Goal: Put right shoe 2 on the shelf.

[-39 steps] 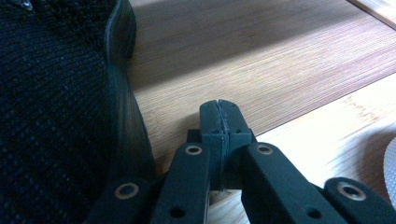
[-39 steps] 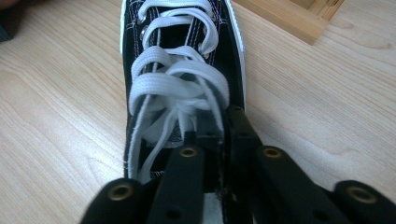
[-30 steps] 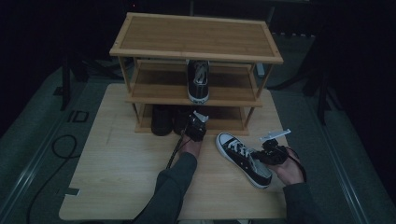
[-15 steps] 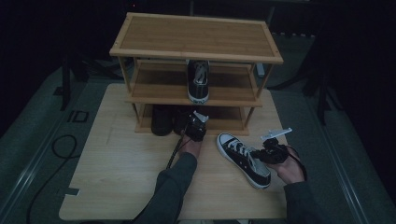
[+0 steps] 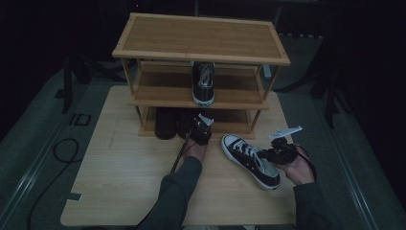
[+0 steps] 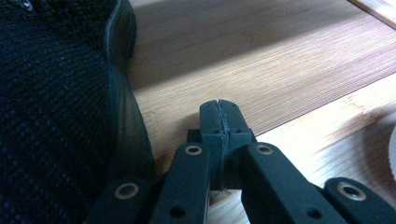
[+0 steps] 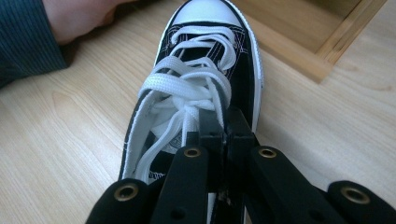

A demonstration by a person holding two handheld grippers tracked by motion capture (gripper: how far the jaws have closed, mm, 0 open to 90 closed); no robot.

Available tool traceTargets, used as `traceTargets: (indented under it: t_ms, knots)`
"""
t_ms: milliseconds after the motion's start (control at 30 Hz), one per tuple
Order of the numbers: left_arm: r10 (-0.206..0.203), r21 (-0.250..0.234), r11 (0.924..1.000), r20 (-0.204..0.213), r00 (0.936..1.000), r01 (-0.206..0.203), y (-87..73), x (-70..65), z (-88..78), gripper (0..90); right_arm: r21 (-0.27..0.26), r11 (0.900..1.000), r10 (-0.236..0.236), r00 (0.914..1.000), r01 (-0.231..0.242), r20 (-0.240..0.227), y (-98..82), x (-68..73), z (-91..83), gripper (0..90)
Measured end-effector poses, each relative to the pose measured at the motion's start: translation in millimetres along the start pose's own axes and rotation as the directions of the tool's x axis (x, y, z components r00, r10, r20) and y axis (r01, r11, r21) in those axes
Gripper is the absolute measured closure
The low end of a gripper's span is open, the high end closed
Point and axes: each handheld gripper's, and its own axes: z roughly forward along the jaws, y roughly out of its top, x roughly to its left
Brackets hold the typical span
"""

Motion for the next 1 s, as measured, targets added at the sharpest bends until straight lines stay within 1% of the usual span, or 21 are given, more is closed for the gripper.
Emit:
traceTargets:
  t_ms: [333, 367, 467, 567, 600, 633, 667, 700, 1000]
  knots:
    - [-0.001, 0.001, 1.0000, 0.001, 1.0000, 0.001, 0.0, 0.2, 0.0, 90.0, -0.014, 1.000, -0.022, 0.9998, 0.022, -0.004, 10.1, -0.7, -8.2, 88.5]
    - [-0.001, 0.000, 1.0000, 0.001, 1.0000, 0.001, 0.0, 0.1, 0.0, 90.0, -0.021, 0.999, -0.024, 0.9996, 0.024, -0.014, 11.7, -1.9, -9.7, 88.5]
    - [0.000, 0.000, 1.0000, 0.000, 1.0000, 0.000, 0.0, 0.1, 0.0, 90.0, -0.027, 0.999, -0.022, 0.9996, 0.021, -0.019, 13.2, -2.7, -11.5, 88.6]
    - [0.000, 0.001, 1.0000, 0.001, 1.0000, 0.000, 0.0, 0.2, 0.0, 90.0, -0.043, 0.999, -0.023, 0.9990, 0.021, -0.038, 17.5, -4.5, -15.5, 88.5]
    - [0.000, 0.001, 1.0000, 0.001, 1.0000, 0.000, 0.0, 0.2, 0.0, 90.0, -0.043, 0.999, -0.023, 0.9990, 0.021, -0.038, 17.5, -4.5, -15.5, 88.5]
    - [0.000, 0.000, 1.0000, 0.000, 1.0000, 0.000, 0.0, 0.1, 0.0, 90.0, -0.054, 0.998, -0.024, 0.9980, 0.021, -0.057, 19.6, -6.4, -18.0, 88.6]
    - [0.000, 0.000, 1.0000, 0.000, 1.0000, 0.000, 0.0, 0.1, 0.0, 90.0, -0.054, 0.998, -0.024, 0.9980, 0.021, -0.057, 19.6, -6.4, -18.0, 88.6]
    - [0.000, 0.000, 1.0000, 0.000, 1.0000, 0.000, 0.0, 0.1, 0.0, 90.0, -0.062, 0.998, -0.023, 0.9972, 0.019, -0.071, 22.2, -7.9, -20.8, 88.6]
    - [0.000, 0.001, 1.0000, 0.000, 1.0000, 0.000, 0.0, 0.1, 0.0, 90.0, -0.073, 0.996, -0.047, 0.9960, 0.042, -0.075, 34.1, -11.3, -31.4, 88.5]
